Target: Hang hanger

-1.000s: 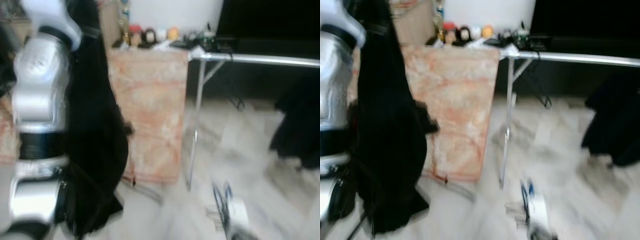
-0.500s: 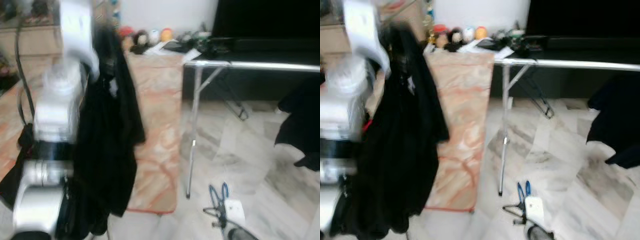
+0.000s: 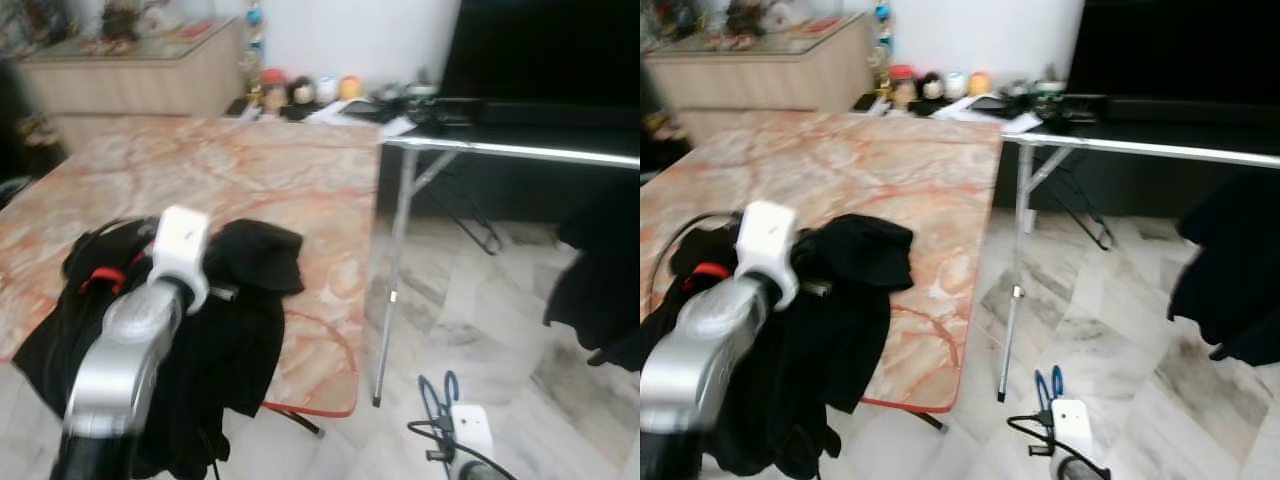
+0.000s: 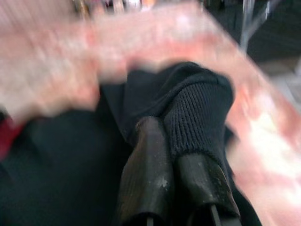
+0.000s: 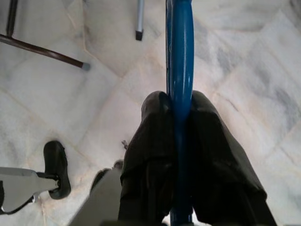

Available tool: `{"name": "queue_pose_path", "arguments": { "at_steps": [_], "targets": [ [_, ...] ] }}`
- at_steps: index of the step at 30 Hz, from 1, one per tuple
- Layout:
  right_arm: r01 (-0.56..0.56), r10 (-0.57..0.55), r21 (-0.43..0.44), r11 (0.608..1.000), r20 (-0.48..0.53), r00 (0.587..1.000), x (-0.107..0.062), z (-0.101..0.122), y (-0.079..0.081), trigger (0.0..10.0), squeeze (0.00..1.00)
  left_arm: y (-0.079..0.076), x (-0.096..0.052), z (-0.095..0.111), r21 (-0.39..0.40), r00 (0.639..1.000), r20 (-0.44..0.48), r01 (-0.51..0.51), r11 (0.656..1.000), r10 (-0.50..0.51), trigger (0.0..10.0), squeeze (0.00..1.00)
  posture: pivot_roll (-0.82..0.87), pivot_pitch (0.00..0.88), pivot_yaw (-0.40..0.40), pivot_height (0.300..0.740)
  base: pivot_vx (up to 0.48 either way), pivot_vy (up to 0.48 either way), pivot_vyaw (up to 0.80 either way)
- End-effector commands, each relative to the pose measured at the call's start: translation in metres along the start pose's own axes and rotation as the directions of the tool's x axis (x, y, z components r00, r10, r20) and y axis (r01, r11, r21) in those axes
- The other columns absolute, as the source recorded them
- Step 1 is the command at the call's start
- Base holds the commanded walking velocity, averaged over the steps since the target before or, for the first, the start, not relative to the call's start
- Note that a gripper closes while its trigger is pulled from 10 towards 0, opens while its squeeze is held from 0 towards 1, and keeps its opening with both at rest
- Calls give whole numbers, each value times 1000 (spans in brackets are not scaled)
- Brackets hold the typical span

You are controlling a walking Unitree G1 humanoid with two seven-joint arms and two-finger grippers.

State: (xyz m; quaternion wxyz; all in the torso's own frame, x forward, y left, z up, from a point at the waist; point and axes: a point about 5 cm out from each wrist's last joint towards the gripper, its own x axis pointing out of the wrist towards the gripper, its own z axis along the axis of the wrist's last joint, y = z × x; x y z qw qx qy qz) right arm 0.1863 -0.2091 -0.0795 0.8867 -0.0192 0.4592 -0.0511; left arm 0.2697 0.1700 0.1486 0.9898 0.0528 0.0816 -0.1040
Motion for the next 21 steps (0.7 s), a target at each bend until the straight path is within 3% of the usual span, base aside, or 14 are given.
{"name": "queue_pose_path", "arguments": {
  "at_steps": [1, 9, 10, 14, 18, 21],
  "targets": [
    [0, 0, 4, 1000, 8, 1000, 1, 3, 1, 10000, 0, -11, -8, 0, -42, 1000, 19, 1, 999, -1, 10000, 0, 1, 0, 41, 740, 0, 0, 0],
    [-3, 3, 4, 1000, 3, 1000, 0, 1, 1, 10000, 0, -34, -14, -9, -103, 999, 8, 44, 994, -44, 10000, 0, -14, 0, 46, 740, 0, 0, 0],
    [-2, 2, 5, 1000, 3, 1000, 0, 0, 1, 10000, 0, -35, -15, -9, -110, 999, 12, 46, 993, -45, 10000, 1000, -14, 0, 47, 740, 0, 0, 0],
    [1, -1, 6, 1000, 1, 1000, 0, -1, 1, 10000, 0, -38, -18, -9, -117, 999, 24, 50, 992, -47, 10000, 1000, -15, 0, 52, 740, 0, 0, 0],
    [2, -2, 9, 1000, -2, 1000, 0, -2, 1, 10000, 0, -39, -25, -8, -64, 992, 30, 127, 990, -125, 10000, 1000, -15, 0, 55, 740, 0, 0, 0],
    [3, -3, 11, 1000, -1, 1000, 0, -2, 1, 10000, 0, -36, -31, -7, -66, 990, 39, 141, 988, -138, 10000, 1000, -15, 0, 58, 740, 0, 0, 0]
  ]
}}
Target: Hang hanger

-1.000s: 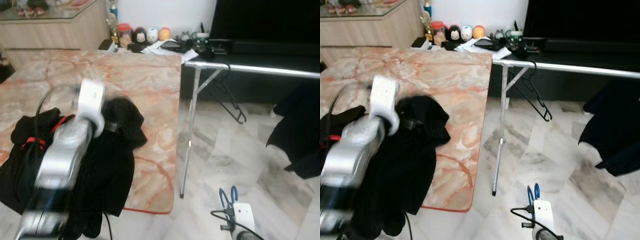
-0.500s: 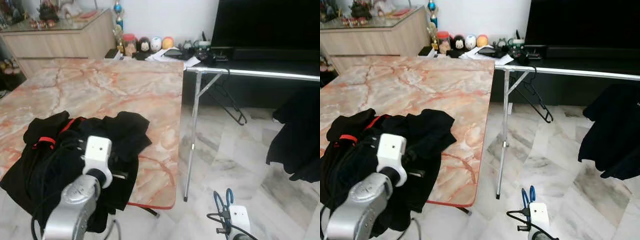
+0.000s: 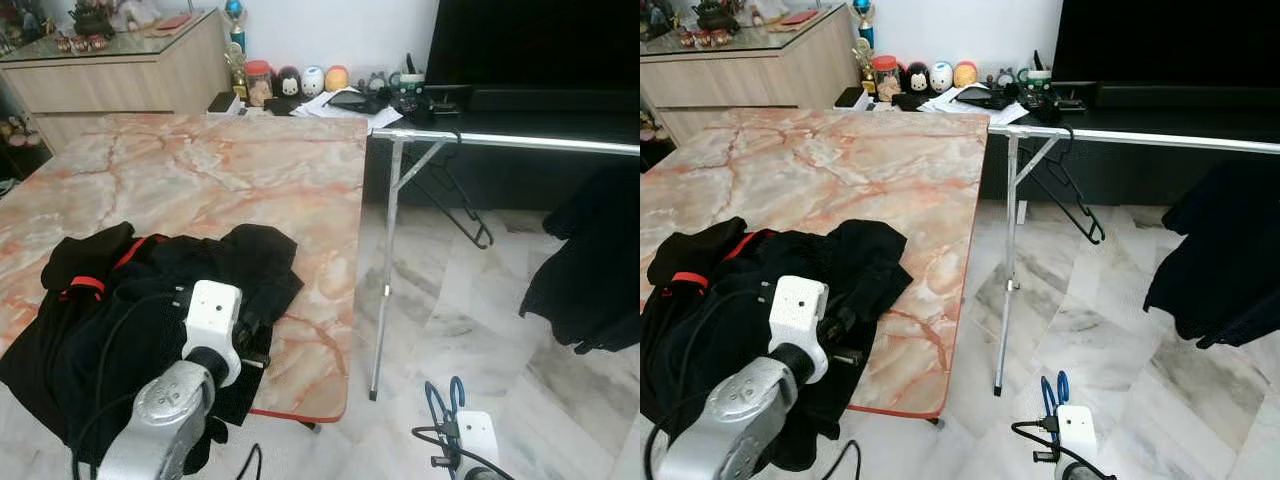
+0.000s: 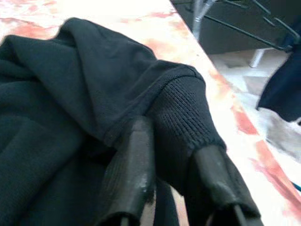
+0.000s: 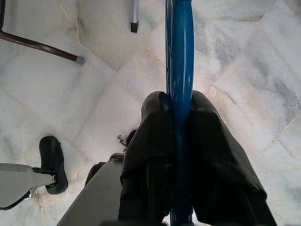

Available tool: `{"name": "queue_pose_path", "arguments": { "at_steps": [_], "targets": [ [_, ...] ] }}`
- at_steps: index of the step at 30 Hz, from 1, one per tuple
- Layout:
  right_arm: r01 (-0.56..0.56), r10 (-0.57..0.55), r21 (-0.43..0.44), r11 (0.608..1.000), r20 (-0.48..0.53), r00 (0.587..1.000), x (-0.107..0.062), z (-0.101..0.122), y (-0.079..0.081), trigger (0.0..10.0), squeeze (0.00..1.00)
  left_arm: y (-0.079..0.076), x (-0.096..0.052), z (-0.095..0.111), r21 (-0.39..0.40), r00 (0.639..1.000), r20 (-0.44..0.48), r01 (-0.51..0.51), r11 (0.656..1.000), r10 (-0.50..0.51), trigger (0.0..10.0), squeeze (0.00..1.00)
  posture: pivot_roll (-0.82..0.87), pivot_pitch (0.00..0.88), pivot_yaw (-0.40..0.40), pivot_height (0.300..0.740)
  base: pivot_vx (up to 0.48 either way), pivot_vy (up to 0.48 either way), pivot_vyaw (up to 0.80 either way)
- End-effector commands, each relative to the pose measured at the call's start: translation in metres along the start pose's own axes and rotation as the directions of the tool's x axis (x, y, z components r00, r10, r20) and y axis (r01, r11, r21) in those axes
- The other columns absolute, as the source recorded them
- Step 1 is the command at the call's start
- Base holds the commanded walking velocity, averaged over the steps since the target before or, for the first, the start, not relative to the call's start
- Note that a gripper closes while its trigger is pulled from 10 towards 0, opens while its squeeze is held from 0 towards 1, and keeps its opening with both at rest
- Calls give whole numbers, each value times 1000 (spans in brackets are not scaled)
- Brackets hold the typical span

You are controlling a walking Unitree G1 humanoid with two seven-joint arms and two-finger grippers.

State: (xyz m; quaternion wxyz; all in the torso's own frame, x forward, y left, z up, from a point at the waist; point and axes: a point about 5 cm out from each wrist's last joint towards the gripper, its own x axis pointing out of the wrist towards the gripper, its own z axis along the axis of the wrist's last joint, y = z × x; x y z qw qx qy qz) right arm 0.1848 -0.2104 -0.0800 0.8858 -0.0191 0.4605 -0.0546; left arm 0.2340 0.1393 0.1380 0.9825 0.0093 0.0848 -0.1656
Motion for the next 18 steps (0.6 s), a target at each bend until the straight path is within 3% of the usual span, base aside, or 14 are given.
{"name": "queue_pose_path", "arguments": {
  "at_steps": [1, 5, 11, 17, 18],
  "targets": [
    [0, 0, 14, 1000, 2, 1000, 0, -1, 3, 10000, 0, 5, -9, 5, 29, 1000, 23, 15, 999, -15, 10000, 1000, -11, 0, 58, 740, 0, 0, 0],
    [2, -2, 16, 1000, 1, 1000, 0, -1, 2, 10000, 0, 9, -18, 3, 69, 1000, 9, 26, 997, -27, 10000, 1000, -5, 0, 56, 740, 0, 0, 0],
    [3, -3, 14, 1000, 1, 1000, 0, -1, 2, 10000, 0, 6, -31, 4, 70, 999, 11, 41, 997, -42, 10000, 1000, -3, 0, 54, 740, 0, 0, 0],
    [3, -3, 9, 1000, 1, 1000, 0, -1, 1, 10000, 0, 4, -37, 0, 55, 999, -3, 48, 997, -48, 10000, 1000, 1, 0, 49, 740, 0, 0, 0],
    [4, -4, 7, 1000, 2, 1000, 0, 0, 0, 10000, 0, 8, -43, 3, 29, 1000, 30, -3, 1000, 2, 10000, 1000, -3, 0, 41, 740, 0, 0, 0]
  ]
}}
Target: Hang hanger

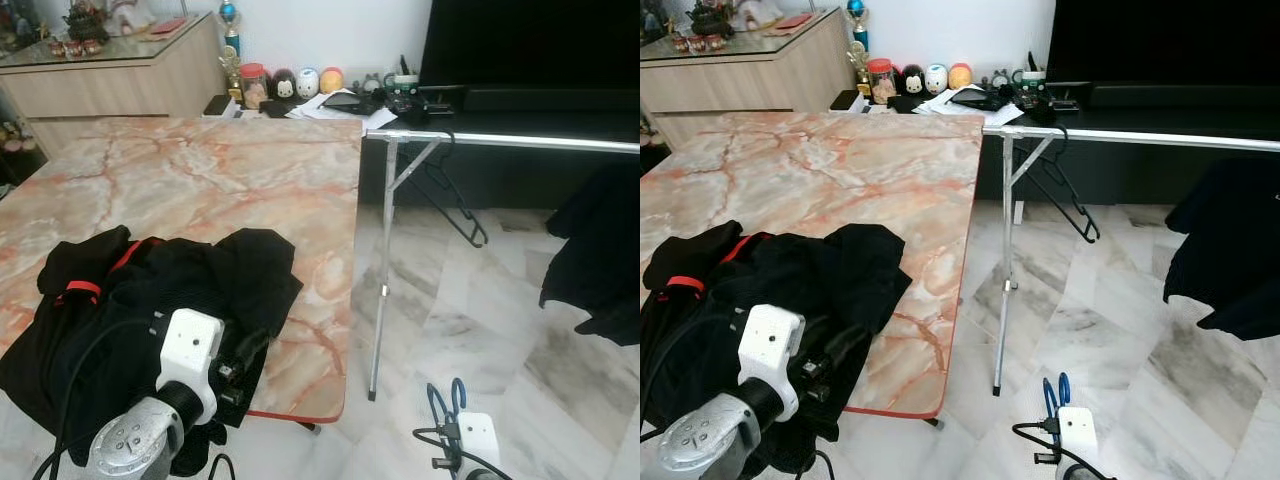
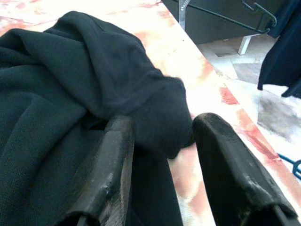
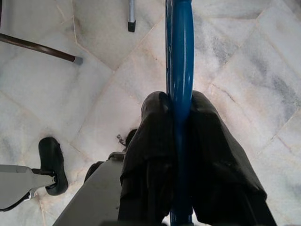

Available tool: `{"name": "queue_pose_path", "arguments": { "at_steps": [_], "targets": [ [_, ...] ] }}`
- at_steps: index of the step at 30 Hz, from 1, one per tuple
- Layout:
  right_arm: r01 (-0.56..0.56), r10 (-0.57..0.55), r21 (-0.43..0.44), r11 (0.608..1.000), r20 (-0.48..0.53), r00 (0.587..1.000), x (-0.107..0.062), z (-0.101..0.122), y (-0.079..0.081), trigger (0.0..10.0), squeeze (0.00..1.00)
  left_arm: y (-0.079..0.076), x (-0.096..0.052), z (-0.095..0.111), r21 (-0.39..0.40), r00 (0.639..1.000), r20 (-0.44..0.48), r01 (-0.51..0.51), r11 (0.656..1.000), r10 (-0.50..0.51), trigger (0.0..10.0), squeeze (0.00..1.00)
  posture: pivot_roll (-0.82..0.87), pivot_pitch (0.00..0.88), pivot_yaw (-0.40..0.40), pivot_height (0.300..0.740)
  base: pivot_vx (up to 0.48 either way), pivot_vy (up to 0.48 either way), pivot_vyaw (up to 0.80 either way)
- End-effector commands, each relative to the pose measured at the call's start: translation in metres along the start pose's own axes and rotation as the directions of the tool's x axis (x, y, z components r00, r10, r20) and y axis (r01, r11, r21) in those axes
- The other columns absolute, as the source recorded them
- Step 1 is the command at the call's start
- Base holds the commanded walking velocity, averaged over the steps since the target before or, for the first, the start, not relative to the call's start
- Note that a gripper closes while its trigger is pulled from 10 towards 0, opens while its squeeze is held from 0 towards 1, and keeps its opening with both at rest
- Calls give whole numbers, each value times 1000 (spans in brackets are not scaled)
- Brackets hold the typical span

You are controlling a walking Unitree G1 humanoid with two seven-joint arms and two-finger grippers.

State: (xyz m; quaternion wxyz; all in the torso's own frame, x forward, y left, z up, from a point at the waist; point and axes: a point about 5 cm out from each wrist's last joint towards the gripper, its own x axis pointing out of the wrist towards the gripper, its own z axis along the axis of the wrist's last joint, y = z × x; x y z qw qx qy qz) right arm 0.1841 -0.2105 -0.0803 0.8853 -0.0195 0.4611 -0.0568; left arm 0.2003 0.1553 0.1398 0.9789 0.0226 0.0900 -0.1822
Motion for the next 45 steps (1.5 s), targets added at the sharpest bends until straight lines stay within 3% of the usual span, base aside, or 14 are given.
{"name": "queue_pose_path", "arguments": {
  "at_steps": [1, 2, 4, 8, 9, 10, 15, 19, 30, 36, 45],
  "targets": [
    [2, -2, 4, 1000, 6, 1000, 0, 2, 0, 10000, 0, 8, -14, 12, -34, 991, 85, -102, 994, 104, 10000, 1000, -1, 0, 38, 740, 0, 0, 0],
    [2, -2, 4, 1000, 6, 1000, 0, 2, 0, 10000, 0, 8, -14, 12, -34, 991, 85, -102, 994, 104, 10000, 1000, -1, 0, 38, 740, 0, 0, 0],
    [3, -3, 1, 1000, 7, 1000, 0, 2, -1, 10000, 0, 10, -28, 11, -47, 982, 95, -158, 986, 162, 10000, 1000, 3, 0, 34, 740, 0, 0, 0],
    [1, -1, -7, 1000, 7, 1000, 0, 3, -1, 10000, 0, 14, -33, 8, -37, 968, 98, -227, 973, 230, 10000, 1000, 16, 0, 27, 740, 0, 0, 0],
    [-1, 1, -11, 1000, 7, 1000, 0, 4, -1, 10000, 0, 19, -32, 4, -29, 954, 92, -285, 958, 286, 10000, 63, 15, 0, 27, 740, 0, 0, 0],
    [-1, 1, -11, 1000, 8, 1000, 1, 4, -1, 10000, 0, 22, -32, 1, -38, 943, 90, -318, 947, 320, 10000, 0, 15, 0, 27, 740, 0, 0, 0],
    [5, -5, -5, 1000, 12, 1000, 0, 4, -1, 10000, 0, 32, -32, -11, -48, 886, 87, -452, 891, 455, 10000, 0, -4, 0, 28, 740, 0, 0, 0],
    [12, -12, -4, 1000, 13, 1000, 0, 4, -2, 10000, 0, 37, -33, -12, -35, 865, 108, -489, 871, 490, 10000, 0, -3, 0, 26, 740, 0, 0, 0],
    [9, -9, -19, 1000, 16, 1000, 1, 6, -3, 10000, 0, 52, -68, -47, 115, 840, 21, -541, 833, 543, 10000, 0, 2, 0, 11, 740, 0, 0, 0],
    [7, -6, -26, 1000, 17, 1000, 1, 7, -4, 10000, 0, 57, -62, -48, 143, 841, 47, -540, 829, 539, 10000, 0, -1, 0, 7, 740, 0, 0, 0],
    [24, -23, -18, 1000, 24, 999, 1, 7, -6, 10000, 0, 47, -43, -42, 140, 866, 117, -498, 856, 486, 10000, 0, -24, 0, 2, 740, 0, -108, 0]
  ]
}}
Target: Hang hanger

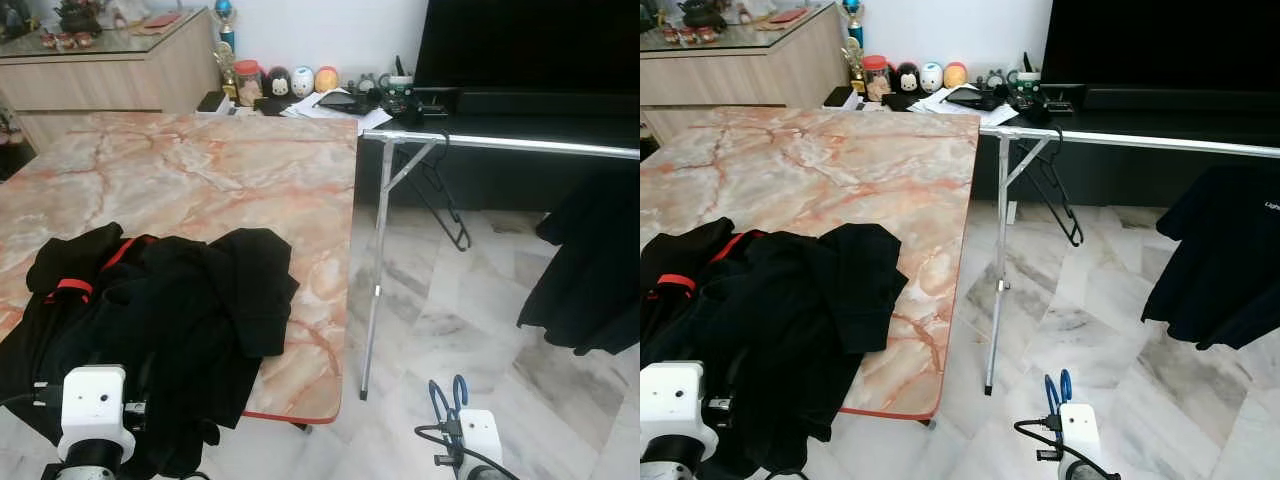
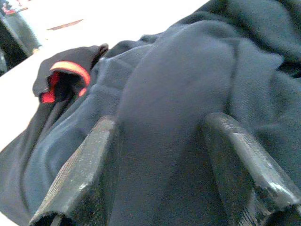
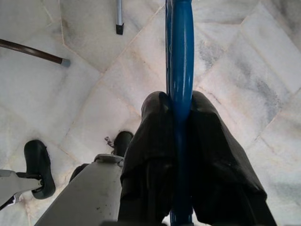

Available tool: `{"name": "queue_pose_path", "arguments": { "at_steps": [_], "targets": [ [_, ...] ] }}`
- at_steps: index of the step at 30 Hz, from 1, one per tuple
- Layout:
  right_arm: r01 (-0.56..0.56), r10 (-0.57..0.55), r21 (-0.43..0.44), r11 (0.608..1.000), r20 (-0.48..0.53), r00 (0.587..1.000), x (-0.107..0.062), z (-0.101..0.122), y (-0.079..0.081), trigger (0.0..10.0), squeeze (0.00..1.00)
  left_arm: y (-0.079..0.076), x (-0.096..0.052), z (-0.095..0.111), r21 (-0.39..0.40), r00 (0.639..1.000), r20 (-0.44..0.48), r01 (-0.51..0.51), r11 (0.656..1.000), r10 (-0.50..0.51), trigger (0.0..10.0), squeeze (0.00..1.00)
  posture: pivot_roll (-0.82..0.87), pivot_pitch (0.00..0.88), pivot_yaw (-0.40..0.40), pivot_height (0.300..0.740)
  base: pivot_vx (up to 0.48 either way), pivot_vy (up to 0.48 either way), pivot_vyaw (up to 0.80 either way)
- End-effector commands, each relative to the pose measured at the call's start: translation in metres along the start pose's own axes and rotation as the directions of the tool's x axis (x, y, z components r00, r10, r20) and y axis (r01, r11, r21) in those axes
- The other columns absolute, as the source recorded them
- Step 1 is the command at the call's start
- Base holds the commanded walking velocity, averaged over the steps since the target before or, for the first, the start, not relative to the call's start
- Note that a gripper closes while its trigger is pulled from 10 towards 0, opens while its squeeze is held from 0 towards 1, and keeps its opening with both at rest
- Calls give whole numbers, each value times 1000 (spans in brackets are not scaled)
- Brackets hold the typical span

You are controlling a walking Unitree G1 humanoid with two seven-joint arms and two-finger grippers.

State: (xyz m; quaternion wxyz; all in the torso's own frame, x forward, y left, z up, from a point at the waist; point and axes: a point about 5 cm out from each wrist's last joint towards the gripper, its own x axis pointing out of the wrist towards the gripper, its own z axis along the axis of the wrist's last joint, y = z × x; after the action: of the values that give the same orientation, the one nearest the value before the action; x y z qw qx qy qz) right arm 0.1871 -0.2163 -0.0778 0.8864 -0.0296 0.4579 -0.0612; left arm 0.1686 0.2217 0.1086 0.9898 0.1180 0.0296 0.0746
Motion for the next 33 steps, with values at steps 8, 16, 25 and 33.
{"name": "queue_pose_path", "arguments": {
  "at_steps": [8, 16, 25, 33],
  "targets": [
    [16, -16, -1, 1000, 9, 1000, 0, 2, 0, 10000, 0, -6, 5, 2, 0, 999, 29, 24, 1000, -24, 10000, 0, -23, 0, 9, 740, 0, -332, -286],
    [14, -14, -2, 1000, 11, 1000, 0, 0, 0, 10000, 0, -10, 8, 3, 2, 998, 46, 40, 999, -40, 10000, 0, -24, 0, 16, 740, 0, -345, -560],
    [11, -11, -7, 1000, 12, 1000, 0, 0, 1, 10000, 0, -11, 9, 5, 0, 997, 59, 47, 999, -47, 10000, 0, -19, 0, 18, 740, 0, -355, 0],
    [13, -13, -5, 1000, 12, 1000, 0, 0, 1, 10000, 0, -12, 10, 8, -4, 996, 71, 47, 999, -47, 10000, 0, -18, 0, 19, 740, 0, -356, 0]
  ]
}}
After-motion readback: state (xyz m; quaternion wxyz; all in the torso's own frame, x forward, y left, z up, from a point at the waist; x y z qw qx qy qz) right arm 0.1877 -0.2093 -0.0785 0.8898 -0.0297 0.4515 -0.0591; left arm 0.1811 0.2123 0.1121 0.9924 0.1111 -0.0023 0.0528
